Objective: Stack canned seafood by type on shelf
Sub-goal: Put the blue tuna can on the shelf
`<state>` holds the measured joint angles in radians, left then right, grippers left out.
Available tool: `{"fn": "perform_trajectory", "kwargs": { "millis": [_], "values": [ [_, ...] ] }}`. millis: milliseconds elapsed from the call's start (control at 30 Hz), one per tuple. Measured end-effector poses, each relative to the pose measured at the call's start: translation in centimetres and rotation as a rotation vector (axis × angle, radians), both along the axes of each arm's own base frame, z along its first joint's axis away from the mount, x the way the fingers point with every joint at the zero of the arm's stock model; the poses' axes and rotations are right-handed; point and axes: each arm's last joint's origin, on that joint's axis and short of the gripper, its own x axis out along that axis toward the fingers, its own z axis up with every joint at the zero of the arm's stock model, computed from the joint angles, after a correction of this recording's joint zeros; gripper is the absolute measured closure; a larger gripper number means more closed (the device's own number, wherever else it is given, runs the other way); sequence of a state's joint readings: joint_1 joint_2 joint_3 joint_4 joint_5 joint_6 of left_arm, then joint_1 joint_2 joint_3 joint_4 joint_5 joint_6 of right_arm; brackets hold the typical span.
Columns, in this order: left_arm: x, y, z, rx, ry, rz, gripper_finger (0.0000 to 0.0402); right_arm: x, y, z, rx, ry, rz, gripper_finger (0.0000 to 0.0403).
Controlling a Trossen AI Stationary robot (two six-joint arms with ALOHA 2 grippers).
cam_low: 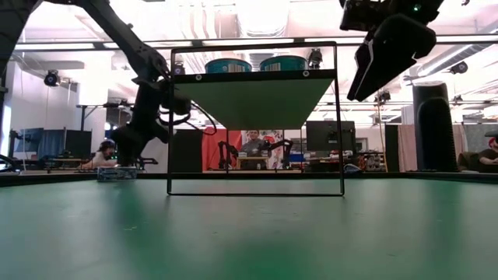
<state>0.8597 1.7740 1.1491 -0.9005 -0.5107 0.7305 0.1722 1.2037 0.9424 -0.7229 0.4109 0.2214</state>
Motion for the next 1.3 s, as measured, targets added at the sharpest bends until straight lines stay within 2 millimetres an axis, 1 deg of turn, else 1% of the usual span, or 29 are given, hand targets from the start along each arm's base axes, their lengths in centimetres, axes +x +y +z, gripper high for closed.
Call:
{"fn": "perform_trajectory", "kwargs": {
  "millis": [167, 300, 467, 533, 667, 833, 967, 1100, 1167, 1300],
  "values": [
    [-0.4, -0.5, 0.4, -0.017, -0.003, 0.045, 0.0092, 0.0, 0.0, 0.0, -0.010, 0.004, 0.017, 0.0003],
    [-0.6, -1.2, 0.6, -0.115, -0.092, 0.131, 0.0092, 0.0, 0.0, 0.0, -0.009, 0.003, 0.015, 0.0003],
    [-0.7, -2.3, -0.5, -0.171, -0.136, 0.217, 0.0092, 0.0, 0.0, 0.0, -0.006, 0.001, 0.010, 0.0003],
    [-0.8, -3.1, -1.3, -0.204, -0.131, 0.249, 0.0092, 0.0, 0.0, 0.0, -0.001, -0.002, 0.002, 0.0003],
    [-0.3, -5.0, -2.2, -0.239, -0.151, 0.295, 0.0092, 0.0, 0.0, 0.0, 0.008, -0.007, -0.012, 0.0003],
    [0.7, -9.0, -2.7, -0.239, -0.111, 0.252, 0.0092, 0.1, 0.0, 0.2, 0.010, -0.013, -0.015, 0.0003],
    [1.5, -12.8, -2.6, -0.236, -0.117, 0.187, 0.0092, 0.3, 0.0, 0.7, 0.020, -0.035, -0.023, 0.0003],
    [1.8, -16.8, -2.4, -0.213, -0.176, 0.140, 0.0092, 0.4, 0.2, 1.9, 0.023, -0.050, -0.019, 0.0003],
    [1.7, -18.8, -2.1, -0.207, -0.217, 0.131, 0.0092, 0.2, 0.5, 2.7, 0.020, -0.031, -0.010, 0.0003],
    [1.4, -23.3, -1.4, -0.214, -0.281, 0.085, 0.0092, -0.5, 1.3, 3.9, 0.016, -0.027, -0.100, 0.0003]
  ]
}}
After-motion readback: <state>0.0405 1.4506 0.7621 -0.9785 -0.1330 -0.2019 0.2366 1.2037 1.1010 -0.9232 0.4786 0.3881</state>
